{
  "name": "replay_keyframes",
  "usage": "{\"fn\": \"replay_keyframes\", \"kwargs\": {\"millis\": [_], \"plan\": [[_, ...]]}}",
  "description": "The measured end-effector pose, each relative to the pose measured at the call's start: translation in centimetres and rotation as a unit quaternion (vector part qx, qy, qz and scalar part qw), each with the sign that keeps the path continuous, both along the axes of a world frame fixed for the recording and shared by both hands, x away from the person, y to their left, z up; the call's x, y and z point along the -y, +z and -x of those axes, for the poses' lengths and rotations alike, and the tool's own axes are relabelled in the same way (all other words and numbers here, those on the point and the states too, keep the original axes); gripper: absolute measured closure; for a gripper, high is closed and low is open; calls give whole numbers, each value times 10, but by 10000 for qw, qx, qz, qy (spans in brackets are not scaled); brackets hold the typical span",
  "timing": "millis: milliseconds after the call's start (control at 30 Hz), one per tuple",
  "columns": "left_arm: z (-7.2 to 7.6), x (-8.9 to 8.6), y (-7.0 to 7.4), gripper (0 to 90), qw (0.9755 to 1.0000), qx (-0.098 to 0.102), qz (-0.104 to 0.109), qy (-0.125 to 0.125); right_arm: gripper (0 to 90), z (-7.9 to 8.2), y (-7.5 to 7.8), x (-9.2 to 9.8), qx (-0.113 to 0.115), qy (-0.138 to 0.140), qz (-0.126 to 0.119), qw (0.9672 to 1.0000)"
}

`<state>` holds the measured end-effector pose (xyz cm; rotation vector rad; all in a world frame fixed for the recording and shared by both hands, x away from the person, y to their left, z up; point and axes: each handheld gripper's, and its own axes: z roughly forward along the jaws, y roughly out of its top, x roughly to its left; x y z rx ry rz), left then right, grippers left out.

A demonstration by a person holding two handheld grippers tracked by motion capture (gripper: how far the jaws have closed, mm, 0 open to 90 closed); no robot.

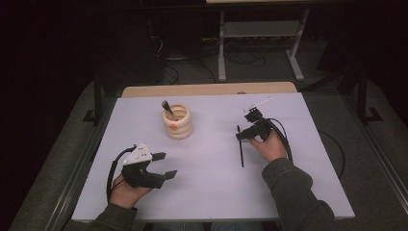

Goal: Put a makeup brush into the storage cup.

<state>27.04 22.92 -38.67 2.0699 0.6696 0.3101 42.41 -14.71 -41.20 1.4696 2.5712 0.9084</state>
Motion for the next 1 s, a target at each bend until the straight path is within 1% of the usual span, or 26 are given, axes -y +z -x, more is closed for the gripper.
{"fn": "replay_keyframes", "kwargs": {"millis": [200, 233, 333, 367, 400, 467, 633, 767, 933, 1000], "plan": [[0, 1, 0, 256, 10000, -38, 18, 5, 615, 0, -9, -5, -183, -14, 80, 9998], [0, 1, -1, 256, 10000, -39, 19, 3, 623, -1, -10, -6, -184, 13, 126, 9998], [0, 0, -1, 256, 10000, -38, 18, 12, 634, -2, -12, -10, -200, -1, 179, 9996], [0, 0, -1, 256, 10000, -38, 22, 21, 637, -2, -12, -11, -238, -20, 201, 9995], [0, 0, -1, 256, 10000, -38, 21, 22, 642, -2, -14, -12, -223, -26, 241, 9995], [0, 0, 0, 256, 10000, -39, 28, 23, 653, -3, -16, -13, -296, -62, 315, 9990], [0, 1, 0, 256, 10000, -27, 11, 4, 693, -2, -16, -14, -256, -139, 388, 9988], [0, 1, 1, 256, 10000, -18, 11, 1, 751, 0, -16, -18, -156, -204, 647, 9976], [1, 4, 0, 256, 10000, -38, 29, -21, 785, 3, -15, -28, -20, -269, 1052, 9941], [1, 4, 0, 256, 10000, -22, 32, -38, 814, 4, -14, -31, -36, -347, 1120, 9931]]}}
